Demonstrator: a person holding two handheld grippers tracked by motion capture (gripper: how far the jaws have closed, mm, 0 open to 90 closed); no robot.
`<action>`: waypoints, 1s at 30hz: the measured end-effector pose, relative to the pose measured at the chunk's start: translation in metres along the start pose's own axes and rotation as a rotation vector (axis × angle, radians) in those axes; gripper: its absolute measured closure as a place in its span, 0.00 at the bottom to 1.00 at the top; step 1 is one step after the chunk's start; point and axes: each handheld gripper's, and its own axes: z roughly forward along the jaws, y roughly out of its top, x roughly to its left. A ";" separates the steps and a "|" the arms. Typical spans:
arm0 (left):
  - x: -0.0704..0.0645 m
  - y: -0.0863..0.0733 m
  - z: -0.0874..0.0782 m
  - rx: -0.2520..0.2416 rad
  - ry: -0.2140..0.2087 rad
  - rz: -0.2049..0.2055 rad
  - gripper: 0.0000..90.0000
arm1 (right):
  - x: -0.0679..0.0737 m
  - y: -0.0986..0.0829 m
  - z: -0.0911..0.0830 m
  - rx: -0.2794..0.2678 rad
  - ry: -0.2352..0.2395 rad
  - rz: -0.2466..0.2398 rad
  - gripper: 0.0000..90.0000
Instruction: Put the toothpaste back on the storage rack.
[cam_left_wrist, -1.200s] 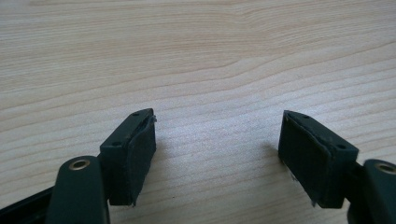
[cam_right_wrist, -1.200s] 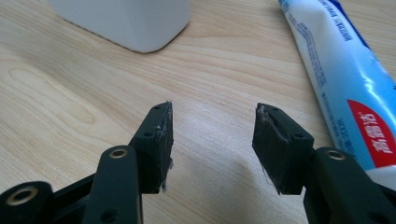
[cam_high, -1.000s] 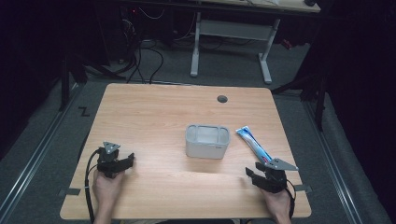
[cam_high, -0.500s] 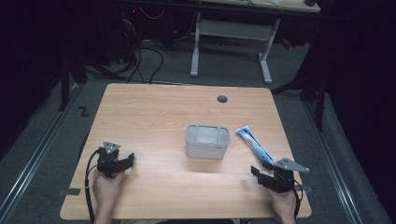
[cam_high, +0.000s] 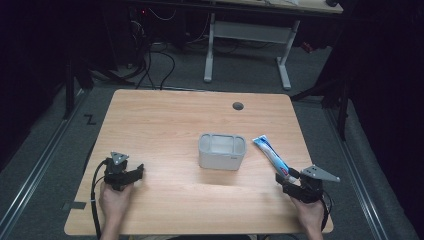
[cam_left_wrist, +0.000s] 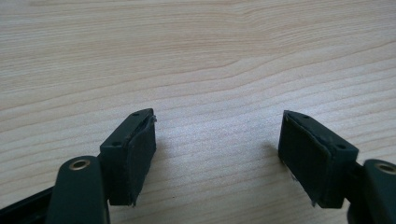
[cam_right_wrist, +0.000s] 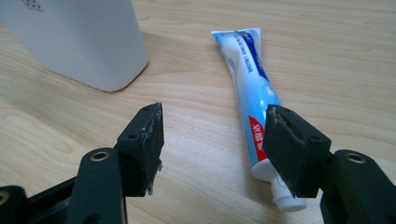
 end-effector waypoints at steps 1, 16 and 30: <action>0.000 0.000 0.000 0.000 0.000 0.000 0.31 | 0.000 0.001 0.000 -0.001 -0.002 0.000 0.43; 0.000 0.000 0.000 0.000 0.001 0.001 0.31 | -0.010 0.023 0.007 0.015 -0.043 -0.031 0.41; 0.000 0.000 0.000 -0.001 -0.001 -0.001 0.31 | -0.009 0.047 0.023 0.064 -0.077 -0.076 0.44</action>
